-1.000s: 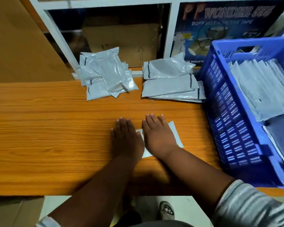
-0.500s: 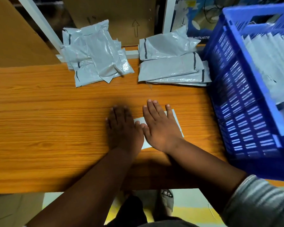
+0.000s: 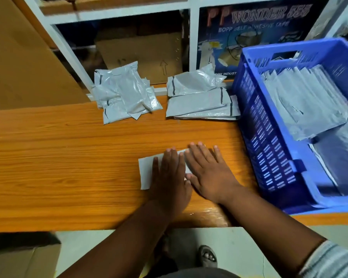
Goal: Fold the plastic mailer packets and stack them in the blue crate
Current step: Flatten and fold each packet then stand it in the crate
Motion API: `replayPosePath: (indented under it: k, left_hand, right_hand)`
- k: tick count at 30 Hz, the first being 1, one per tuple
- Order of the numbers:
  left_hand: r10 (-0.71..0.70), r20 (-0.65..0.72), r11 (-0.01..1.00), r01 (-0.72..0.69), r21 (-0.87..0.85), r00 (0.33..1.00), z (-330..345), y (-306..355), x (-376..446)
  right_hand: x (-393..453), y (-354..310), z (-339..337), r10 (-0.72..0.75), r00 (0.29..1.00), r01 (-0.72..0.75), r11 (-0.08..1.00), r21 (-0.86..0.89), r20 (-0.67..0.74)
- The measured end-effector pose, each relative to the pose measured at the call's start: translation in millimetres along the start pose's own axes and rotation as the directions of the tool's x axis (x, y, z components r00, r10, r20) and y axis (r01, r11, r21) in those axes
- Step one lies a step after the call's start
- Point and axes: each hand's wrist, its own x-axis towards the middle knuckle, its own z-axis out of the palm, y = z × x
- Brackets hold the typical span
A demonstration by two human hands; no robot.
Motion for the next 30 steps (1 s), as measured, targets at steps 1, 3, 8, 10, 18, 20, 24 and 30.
replayPosePath:
  k: [1,3,8,10,18,20,24,30]
  left_hand:
    - [0.006,0.022,1.0,-0.007,0.014,1.0,3.9,2.0,-3.1]
    - [0.011,0.059,0.999,-0.014,0.046,0.998,13.5,0.5,-5.6]
    - [0.062,0.037,0.998,-0.063,0.019,0.997,25.3,-8.2,-6.1]
    - [0.078,0.072,0.997,-0.079,0.004,0.994,22.3,-11.0,-4.7]
    - [0.098,-0.065,0.969,-0.11,-0.223,0.993,1.6,-59.9,-18.1]
    - [0.023,-0.049,0.993,-0.029,-0.114,0.999,-0.8,-64.8,-30.3]
    - [-0.069,0.032,0.994,0.071,-0.08,0.997,14.6,-70.9,-44.2]
    - [-0.06,0.214,0.994,0.079,-0.08,0.975,-4.6,-74.2,-31.3]
  right_hand:
    - [-5.6,-1.6,7.8,0.02,0.998,-0.019,1.0,-0.02,0.06]
    - [-7.5,1.1,16.7,0.05,0.99,-0.048,0.999,-0.016,0.13]
    - [4.9,-0.5,1.0,0.092,0.939,-0.086,0.996,-0.033,0.331]
    - [14.4,-0.6,-18.0,0.115,0.888,-0.088,0.993,-0.08,0.444]
    - [38.5,-39.8,-31.4,0.0,0.985,0.007,0.999,-0.038,0.174]
    - [35.4,-55.2,-9.9,-0.086,0.985,0.085,0.996,0.008,0.15]
    - [32.0,-69.4,16.1,-0.137,0.971,0.135,0.991,0.023,0.197]
    - [53.7,-63.6,-8.2,-0.13,0.951,0.129,0.991,0.021,0.28]
